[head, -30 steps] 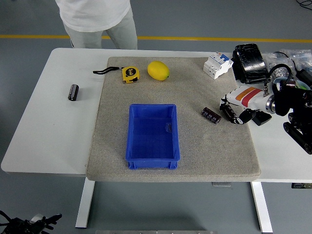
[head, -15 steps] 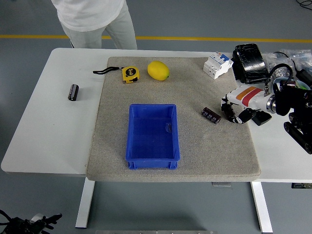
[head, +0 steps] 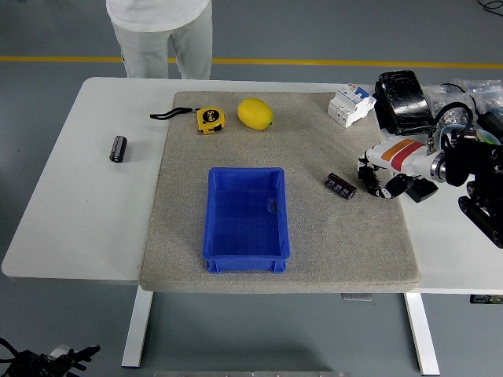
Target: Pick up the battery,place it into the box
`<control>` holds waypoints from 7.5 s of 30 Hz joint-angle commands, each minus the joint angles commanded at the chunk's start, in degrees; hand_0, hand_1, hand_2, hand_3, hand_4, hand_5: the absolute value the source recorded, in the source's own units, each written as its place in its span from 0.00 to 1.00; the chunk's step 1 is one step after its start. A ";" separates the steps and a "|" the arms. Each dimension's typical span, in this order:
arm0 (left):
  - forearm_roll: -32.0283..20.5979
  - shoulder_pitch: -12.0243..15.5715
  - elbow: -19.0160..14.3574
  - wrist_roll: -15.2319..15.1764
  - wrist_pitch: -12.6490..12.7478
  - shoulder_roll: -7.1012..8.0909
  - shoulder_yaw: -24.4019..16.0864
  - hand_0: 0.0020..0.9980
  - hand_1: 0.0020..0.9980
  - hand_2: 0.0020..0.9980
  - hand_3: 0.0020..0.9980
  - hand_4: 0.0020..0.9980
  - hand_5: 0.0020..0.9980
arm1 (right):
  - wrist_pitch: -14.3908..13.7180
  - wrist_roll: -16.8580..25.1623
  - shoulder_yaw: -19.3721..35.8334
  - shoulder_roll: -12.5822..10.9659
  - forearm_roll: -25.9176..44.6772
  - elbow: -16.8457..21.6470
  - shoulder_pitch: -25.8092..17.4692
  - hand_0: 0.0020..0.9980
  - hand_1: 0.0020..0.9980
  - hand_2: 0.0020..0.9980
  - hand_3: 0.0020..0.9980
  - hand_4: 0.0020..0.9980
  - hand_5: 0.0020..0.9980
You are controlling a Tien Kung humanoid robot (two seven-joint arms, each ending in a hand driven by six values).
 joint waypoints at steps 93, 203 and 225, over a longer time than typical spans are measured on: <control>4.54 1.10 -0.53 1.73 -0.35 0.71 -2.65 0.57 0.58 0.68 0.66 0.63 0.72 | -6.88 0.93 -6.30 -6.12 -9.02 17.46 4.22 0.72 0.71 0.77 0.84 0.92 0.20; 3.44 -1.55 -0.95 1.92 -0.80 0.62 0.34 0.58 0.59 0.70 0.66 0.63 0.71 | -10.07 0.42 -12.18 -1.73 -7.41 8.43 3.68 0.61 0.63 0.70 0.61 0.77 0.20; 4.97 0.05 -0.95 2.31 -1.42 0.93 -0.85 0.57 0.59 0.69 0.66 0.62 0.71 | -7.00 0.28 -5.23 -3.87 -8.28 23.98 6.47 0.59 0.61 0.67 0.58 0.72 0.19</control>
